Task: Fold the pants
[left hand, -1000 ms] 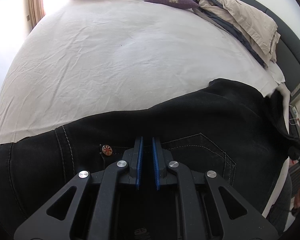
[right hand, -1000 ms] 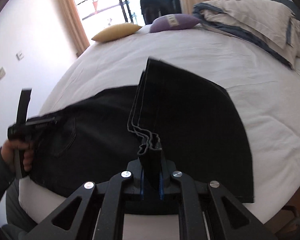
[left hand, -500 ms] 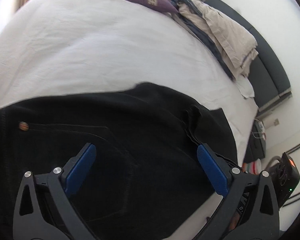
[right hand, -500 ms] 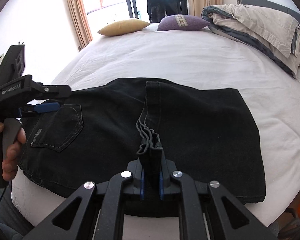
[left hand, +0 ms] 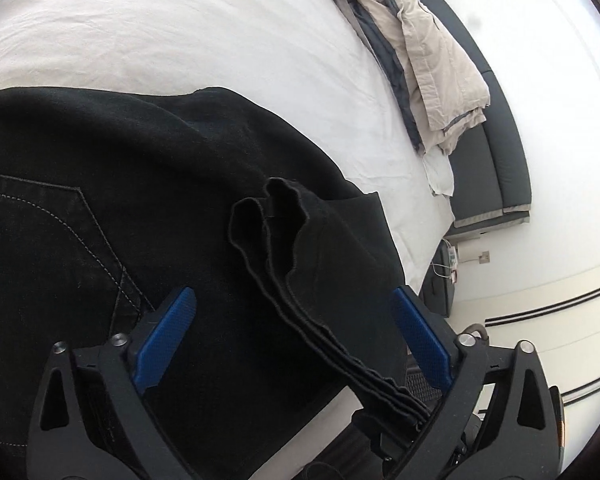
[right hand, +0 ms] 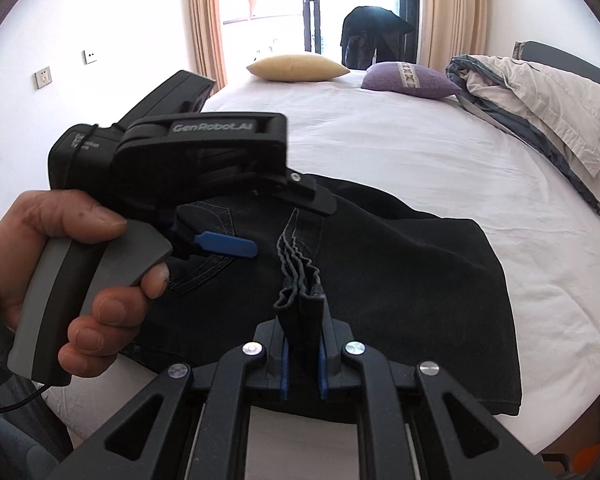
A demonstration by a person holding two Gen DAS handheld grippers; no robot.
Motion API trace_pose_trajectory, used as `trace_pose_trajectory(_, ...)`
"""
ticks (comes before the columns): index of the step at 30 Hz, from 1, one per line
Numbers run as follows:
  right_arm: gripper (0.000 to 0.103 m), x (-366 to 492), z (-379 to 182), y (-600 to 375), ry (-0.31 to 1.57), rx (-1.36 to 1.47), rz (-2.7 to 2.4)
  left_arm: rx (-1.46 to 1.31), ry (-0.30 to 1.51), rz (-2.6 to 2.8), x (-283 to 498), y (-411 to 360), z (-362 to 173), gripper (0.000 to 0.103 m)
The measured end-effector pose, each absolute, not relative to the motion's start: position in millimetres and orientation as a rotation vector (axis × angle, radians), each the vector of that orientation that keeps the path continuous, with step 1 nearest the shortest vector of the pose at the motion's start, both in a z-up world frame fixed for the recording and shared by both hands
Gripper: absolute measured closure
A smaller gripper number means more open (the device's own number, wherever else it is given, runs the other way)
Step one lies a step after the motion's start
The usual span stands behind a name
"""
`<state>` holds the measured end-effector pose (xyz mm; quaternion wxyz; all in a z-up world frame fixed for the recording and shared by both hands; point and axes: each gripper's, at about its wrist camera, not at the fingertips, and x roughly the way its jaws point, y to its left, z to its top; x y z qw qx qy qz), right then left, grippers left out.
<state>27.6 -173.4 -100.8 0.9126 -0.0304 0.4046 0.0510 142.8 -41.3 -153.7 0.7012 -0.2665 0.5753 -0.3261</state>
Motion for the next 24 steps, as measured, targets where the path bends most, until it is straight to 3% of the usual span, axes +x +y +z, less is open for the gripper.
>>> trace_pose_trajectory(1, 0.091, 28.6, -100.2, -168.4, 0.836, -0.069, 0.113, -0.579, 1.288, -0.727, 144.6, -40.8, -154.9, 0.053)
trace_pose_trajectory(2, 0.091, 29.4, -99.9, -163.6, 0.837, -0.078, 0.123, -0.561, 1.297, -0.717, 146.1, -40.5, -156.0, 0.068)
trace_pose_trajectory(3, 0.091, 30.6, -99.9, -158.4, 0.84, -0.091, 0.13, -0.546, 1.305, -0.703, 147.7, -39.7, -157.8, 0.079)
trace_pose_trajectory(4, 0.091, 32.1, -100.7, -153.2, 0.845, -0.103, 0.134, -0.541, 1.305, -0.707, 149.2, -38.3, -158.9, 0.083)
trace_pose_trajectory(11, 0.091, 42.4, -113.1, -129.8, 0.886, -0.147, 0.168, -0.417, 1.298, -0.706, 162.1, -26.0, -155.1, 0.092)
trace_pose_trajectory(24, 0.09, 51.1, -148.1, -113.8, 0.97, -0.168, 0.196, -0.26, 1.271, -0.653, 155.0, -8.4, -170.5, 0.092)
